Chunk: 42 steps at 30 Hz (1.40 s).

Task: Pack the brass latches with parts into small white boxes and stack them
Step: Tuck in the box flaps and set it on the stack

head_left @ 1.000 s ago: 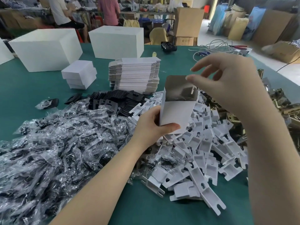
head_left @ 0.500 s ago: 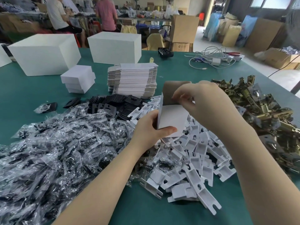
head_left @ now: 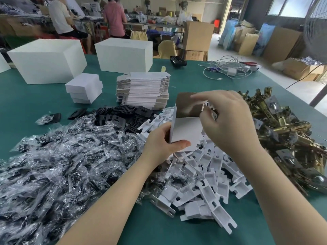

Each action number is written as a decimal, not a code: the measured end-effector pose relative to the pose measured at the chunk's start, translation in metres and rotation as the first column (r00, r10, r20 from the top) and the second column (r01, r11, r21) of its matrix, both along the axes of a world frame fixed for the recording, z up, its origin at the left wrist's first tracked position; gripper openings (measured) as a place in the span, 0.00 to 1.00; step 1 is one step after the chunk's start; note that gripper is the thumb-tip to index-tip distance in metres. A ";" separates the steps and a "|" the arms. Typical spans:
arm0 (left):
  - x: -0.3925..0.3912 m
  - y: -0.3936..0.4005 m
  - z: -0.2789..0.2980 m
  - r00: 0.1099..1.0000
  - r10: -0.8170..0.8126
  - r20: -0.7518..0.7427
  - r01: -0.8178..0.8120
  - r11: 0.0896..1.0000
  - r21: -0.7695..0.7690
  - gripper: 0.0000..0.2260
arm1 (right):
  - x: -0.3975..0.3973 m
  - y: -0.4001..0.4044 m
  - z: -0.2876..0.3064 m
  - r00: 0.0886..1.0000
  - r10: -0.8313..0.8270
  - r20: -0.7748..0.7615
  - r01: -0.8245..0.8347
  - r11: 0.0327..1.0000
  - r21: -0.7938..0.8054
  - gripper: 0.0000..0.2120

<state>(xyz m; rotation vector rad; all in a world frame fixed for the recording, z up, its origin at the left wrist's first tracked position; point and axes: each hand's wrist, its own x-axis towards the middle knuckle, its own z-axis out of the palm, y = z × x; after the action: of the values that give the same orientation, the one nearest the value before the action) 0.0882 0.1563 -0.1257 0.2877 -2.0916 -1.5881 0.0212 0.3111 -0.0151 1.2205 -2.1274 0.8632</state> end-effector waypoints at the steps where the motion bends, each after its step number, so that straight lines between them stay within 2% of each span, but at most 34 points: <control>1: 0.000 0.000 0.000 1.000 0.002 0.005 -0.002 1.000 -0.008 0.20 | -0.001 0.002 -0.006 0.997 -0.006 0.076 0.018 0.987 -0.162 0.16; 3: 0.000 0.001 0.000 1.000 -0.002 0.008 0.002 1.000 -0.009 0.22 | -0.005 0.001 -0.019 0.947 0.030 0.319 0.080 0.942 -0.327 0.12; 5: 0.000 0.000 0.001 1.000 -0.003 0.009 0.003 1.000 -0.015 0.22 | -0.009 -0.005 -0.030 0.834 0.149 0.532 0.077 0.922 -0.380 0.08; 7: 0.001 -0.002 0.004 1.000 -0.006 0.029 0.007 1.000 -0.027 0.21 | -0.012 -0.011 -0.045 0.754 0.249 0.608 0.033 0.910 -0.413 0.06; 10: 0.002 -0.006 0.012 0.996 -0.040 0.077 0.044 0.998 -0.048 0.22 | -0.010 -0.016 -0.068 0.705 0.366 0.608 -0.005 0.859 -0.511 0.06; 12: 0.001 -0.008 0.017 0.994 -0.044 0.102 0.054 0.995 -0.090 0.23 | -0.009 -0.017 -0.078 0.751 0.390 0.533 -0.023 0.821 -0.570 0.08; 15: 0.002 -0.008 0.021 0.993 -0.046 0.104 0.056 0.994 -0.097 0.23 | -0.007 -0.020 -0.087 0.813 0.378 0.444 -0.062 0.813 -0.579 0.12; 17: 0.005 -0.005 0.026 0.998 -0.031 0.048 0.036 0.994 -0.102 0.27 | -0.007 -0.022 -0.091 0.818 0.370 0.440 -0.063 0.819 -0.570 0.14; 19: 0.008 0.000 0.031 0.995 -0.017 -0.096 0.012 0.998 -0.054 0.30 | -0.008 -0.023 -0.094 0.818 0.356 0.452 -0.056 0.831 -0.554 0.14; 22: 0.011 0.004 0.044 0.957 0.011 -0.289 -0.012 1.000 -0.001 0.28 | -0.011 -0.023 -0.094 0.842 0.337 0.421 -0.074 0.846 -0.528 0.13; 26: 0.014 -0.006 0.050 0.958 -0.003 -0.285 -0.018 0.997 -0.071 0.21 | -0.014 -0.021 -0.092 0.881 0.335 0.334 -0.144 0.862 -0.486 0.14; 29: 0.014 -0.010 0.049 0.964 -0.013 -0.264 -0.019 0.993 -0.119 0.21 | -0.018 -0.021 -0.095 0.881 0.358 0.311 -0.176 0.856 -0.487 0.10; 33: 0.012 -0.008 0.045 0.954 -0.015 -0.299 -0.070 0.960 -0.270 0.19 | -0.017 -0.020 -0.094 0.869 0.369 0.330 -0.172 0.851 -0.497 0.08; 38: 0.012 -0.008 0.046 0.970 -0.036 -0.242 -0.060 0.924 -0.378 0.10 | -0.015 -0.022 -0.087 0.795 0.402 0.454 -0.094 0.822 -0.562 0.09; 40: 0.012 -0.004 0.049 0.966 -0.028 -0.255 -0.068 0.931 -0.359 0.08 | -0.016 -0.024 -0.081 0.752 0.417 0.510 -0.044 0.805 -0.592 0.10; 42: 0.010 -0.002 0.053 0.963 0.010 -0.268 -0.087 0.957 -0.278 0.09 | -0.019 -0.025 -0.074 0.684 0.473 0.556 -0.013 0.769 -0.639 0.08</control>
<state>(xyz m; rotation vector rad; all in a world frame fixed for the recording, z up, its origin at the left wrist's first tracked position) 0.0980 0.1546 -0.0725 0.0230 -2.0512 -1.1969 0.0024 0.2859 -0.0892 0.9227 -1.9027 2.2343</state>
